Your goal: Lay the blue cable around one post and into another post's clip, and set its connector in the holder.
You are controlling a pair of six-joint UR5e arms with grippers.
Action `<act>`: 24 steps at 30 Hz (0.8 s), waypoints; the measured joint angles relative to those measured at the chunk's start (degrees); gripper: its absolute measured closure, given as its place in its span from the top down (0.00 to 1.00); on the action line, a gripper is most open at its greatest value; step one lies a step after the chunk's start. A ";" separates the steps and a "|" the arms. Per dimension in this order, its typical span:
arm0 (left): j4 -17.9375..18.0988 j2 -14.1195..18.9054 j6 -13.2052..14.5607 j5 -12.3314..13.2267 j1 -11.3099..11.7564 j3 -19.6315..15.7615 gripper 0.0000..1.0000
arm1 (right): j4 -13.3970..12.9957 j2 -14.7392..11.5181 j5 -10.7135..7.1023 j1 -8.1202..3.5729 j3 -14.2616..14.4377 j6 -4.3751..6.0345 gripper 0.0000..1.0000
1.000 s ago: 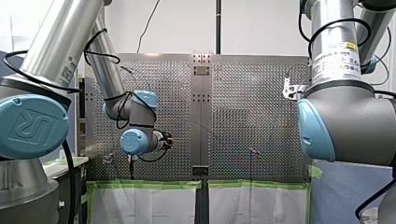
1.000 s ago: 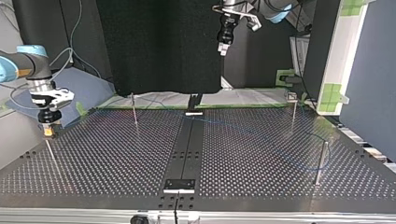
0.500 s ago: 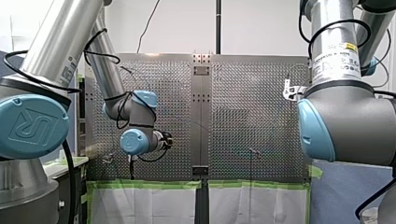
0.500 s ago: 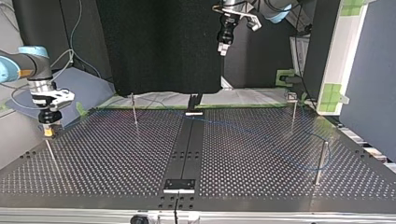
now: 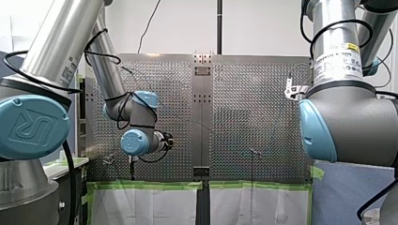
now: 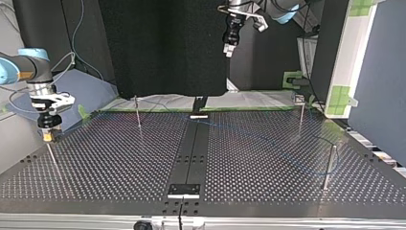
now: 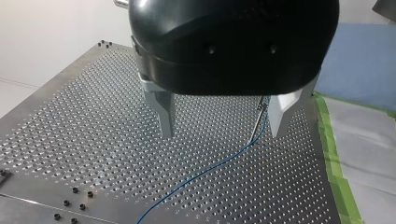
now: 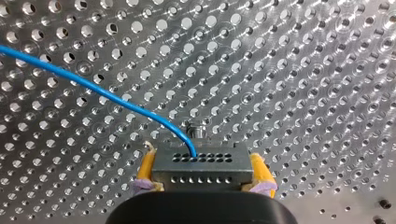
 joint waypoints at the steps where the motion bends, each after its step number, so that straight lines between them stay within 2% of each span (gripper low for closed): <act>1: 0.00 0.00 0.00 0.00 0.00 0.00 1.00 | -0.02 0.00 0.01 -0.01 0.00 0.08 0.00; 8: -0.02 0.00 0.00 0.01 0.00 0.00 1.00 | 0.32 -0.01 -0.05 0.05 -0.02 0.30 0.00; 16: 0.00 0.00 0.00 0.00 0.00 0.00 1.00 | 2.05 -0.03 -0.37 -0.03 -0.71 0.28 0.00; 24: 0.09 0.00 0.00 0.00 0.00 0.00 1.00 | 2.07 0.01 -0.88 -0.05 -0.90 0.36 0.00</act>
